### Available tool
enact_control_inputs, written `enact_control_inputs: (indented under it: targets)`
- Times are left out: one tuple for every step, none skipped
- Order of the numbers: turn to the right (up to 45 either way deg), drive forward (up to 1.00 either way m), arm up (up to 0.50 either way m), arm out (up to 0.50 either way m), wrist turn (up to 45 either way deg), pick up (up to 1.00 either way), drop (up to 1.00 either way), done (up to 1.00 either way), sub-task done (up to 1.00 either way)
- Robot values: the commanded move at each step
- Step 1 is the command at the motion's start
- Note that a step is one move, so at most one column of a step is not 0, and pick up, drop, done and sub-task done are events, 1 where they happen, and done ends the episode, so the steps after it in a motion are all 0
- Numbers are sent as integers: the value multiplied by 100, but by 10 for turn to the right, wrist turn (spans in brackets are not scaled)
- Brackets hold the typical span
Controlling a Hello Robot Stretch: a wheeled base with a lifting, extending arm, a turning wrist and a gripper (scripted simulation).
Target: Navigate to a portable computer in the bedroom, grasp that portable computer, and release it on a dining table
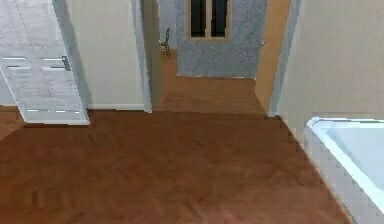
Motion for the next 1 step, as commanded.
enact_control_inputs:
  targets:
    - [0, 100, 0, 0, 0, 0, 0, 0, 0]
